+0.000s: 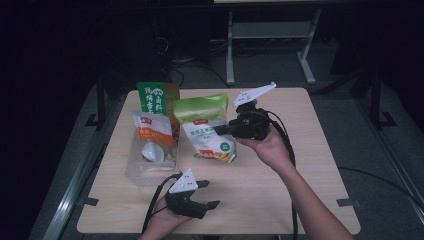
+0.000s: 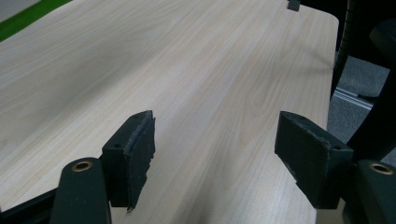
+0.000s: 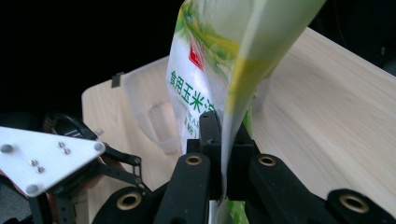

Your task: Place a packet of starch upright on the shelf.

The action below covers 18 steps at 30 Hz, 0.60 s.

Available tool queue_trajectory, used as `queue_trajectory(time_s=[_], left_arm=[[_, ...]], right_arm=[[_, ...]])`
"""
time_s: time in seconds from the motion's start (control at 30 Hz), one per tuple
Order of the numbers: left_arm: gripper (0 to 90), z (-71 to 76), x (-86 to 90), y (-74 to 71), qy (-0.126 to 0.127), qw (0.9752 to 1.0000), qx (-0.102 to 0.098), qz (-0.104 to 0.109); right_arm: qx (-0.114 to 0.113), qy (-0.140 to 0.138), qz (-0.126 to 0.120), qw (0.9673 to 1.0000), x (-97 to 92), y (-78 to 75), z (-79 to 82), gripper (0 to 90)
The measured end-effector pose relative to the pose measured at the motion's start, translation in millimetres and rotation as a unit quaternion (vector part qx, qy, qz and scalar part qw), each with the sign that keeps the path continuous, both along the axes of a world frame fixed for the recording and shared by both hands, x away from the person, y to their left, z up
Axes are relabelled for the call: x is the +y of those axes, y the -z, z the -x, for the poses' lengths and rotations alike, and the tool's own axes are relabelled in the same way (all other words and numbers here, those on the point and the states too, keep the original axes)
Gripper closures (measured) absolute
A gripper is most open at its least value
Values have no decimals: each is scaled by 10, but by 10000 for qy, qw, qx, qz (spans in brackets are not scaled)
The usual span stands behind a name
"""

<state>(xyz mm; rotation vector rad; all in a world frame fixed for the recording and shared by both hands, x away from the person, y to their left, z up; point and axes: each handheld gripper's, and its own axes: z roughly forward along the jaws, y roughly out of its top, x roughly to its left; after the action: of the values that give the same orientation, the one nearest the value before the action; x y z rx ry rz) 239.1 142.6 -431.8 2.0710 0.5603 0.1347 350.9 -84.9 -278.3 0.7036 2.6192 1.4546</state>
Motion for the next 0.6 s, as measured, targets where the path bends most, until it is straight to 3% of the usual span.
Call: queue_trajectory(time_s=[0.23,0.53,0.6], left_arm=[[281,28,60,-30,35,9999,-57,-125],[277,82,132,-40,44,9998,-140,-124],[277,95,141,-32,5,9999,-120,-41]], right_arm=[[78,-203,-82,9997,241,-32,5,887],[95,-471,-178,9987,559,-20,-20,887],[89,-548,-190,9983,646,-8,-25,887]])
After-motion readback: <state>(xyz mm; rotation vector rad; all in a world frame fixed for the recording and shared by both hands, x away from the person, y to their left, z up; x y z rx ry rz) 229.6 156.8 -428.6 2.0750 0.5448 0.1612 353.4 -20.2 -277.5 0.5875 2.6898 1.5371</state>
